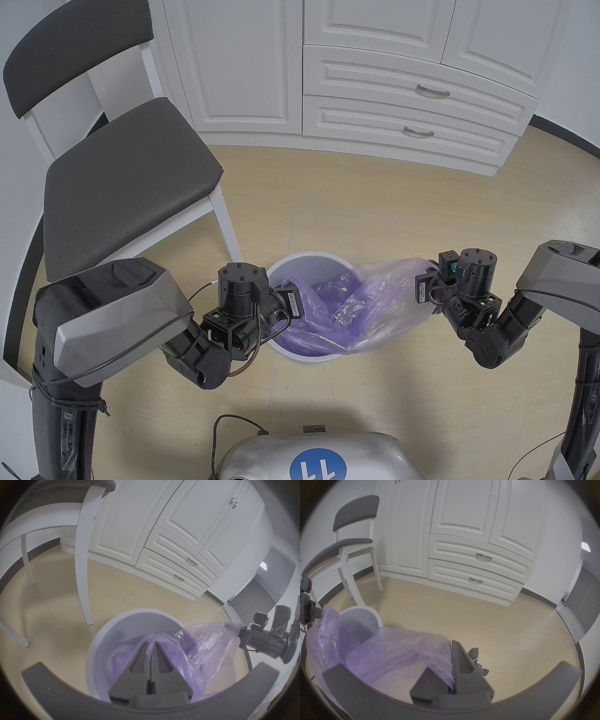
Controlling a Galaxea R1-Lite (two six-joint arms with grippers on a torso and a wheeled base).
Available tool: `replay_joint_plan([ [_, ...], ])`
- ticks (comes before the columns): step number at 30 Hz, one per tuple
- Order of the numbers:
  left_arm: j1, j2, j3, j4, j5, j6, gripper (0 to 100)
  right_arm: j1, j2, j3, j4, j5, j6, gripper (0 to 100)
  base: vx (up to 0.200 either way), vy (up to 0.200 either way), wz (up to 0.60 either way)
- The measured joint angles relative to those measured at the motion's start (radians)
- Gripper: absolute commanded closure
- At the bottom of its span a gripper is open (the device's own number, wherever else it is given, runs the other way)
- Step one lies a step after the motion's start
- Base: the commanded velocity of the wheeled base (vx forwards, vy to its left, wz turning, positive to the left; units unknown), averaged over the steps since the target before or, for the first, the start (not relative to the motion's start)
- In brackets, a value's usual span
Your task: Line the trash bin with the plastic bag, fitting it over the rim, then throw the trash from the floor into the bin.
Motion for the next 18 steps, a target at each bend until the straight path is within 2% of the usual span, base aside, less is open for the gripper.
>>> replay_joint_plan([
  [6,0.050,-0.007,-0.003,0.020,-0.003,0.040,100,-0.001,0.008,0.006,-0.002,-0.001,-0.004,100,0.000,0.000,0.00],
  [18,0.170,-0.105,0.116,0.070,-0.044,0.276,100,0.000,0.011,0.048,-0.009,-0.001,-0.049,100,0.000,0.000,0.00],
])
